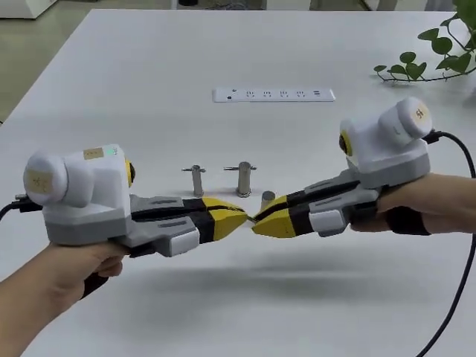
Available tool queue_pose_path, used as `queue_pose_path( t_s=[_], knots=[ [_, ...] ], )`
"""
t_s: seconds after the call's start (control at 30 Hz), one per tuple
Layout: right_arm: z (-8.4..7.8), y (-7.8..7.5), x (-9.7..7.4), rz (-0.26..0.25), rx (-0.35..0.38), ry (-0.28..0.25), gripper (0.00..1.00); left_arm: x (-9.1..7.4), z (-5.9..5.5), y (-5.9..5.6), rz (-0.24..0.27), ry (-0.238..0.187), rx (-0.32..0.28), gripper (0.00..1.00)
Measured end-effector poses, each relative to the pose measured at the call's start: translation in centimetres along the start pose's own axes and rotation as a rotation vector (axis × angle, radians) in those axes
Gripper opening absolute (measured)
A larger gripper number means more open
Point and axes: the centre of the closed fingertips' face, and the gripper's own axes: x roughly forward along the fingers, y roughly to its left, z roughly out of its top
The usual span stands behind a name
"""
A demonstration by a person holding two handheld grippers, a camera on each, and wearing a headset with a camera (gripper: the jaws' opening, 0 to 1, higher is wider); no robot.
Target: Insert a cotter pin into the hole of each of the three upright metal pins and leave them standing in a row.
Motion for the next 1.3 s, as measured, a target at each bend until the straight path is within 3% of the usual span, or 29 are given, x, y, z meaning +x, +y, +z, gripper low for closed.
queue_pose_path(
  t_s=[0.13,0.4,0.53,0.7,0.93,1.1,1.13,1.3],
  knots=[
    [0.1,0.4,0.2,0.020,-0.004,-0.002,0.06,-0.2,0.4,-0.4,-0.023,-0.030,-0.025,0.00],
    [0.2,0.9,0.3,0.037,-0.025,0.004,0.00,-0.3,0.4,-0.8,-0.035,-0.050,-0.050,0.00],
    [0.2,1.2,0.1,0.043,-0.071,0.027,0.00,-0.3,0.3,-0.9,-0.042,-0.048,-0.040,0.00],
    [-0.4,1.5,0.2,0.045,-0.146,0.096,0.00,-0.3,0.0,-1.0,-0.050,-0.030,-0.032,0.00],
    [-1.0,1.1,0.3,0.006,-0.242,0.177,0.00,0.0,-0.6,-0.9,-0.041,-0.008,-0.017,0.02],
    [-1.6,0.1,-0.3,-0.038,-0.297,0.248,0.00,0.2,-1.3,-0.2,-0.004,0.026,0.008,0.03],
    [-2.0,-0.4,-0.5,-0.058,-0.317,0.277,0.00,0.1,-1.4,0.3,0.017,0.031,0.018,0.06],
    [-2.7,-1.7,-1.2,-0.100,-0.335,0.327,0.00,0.2,-1.5,0.9,0.056,0.033,0.041,0.15]
  ],
)
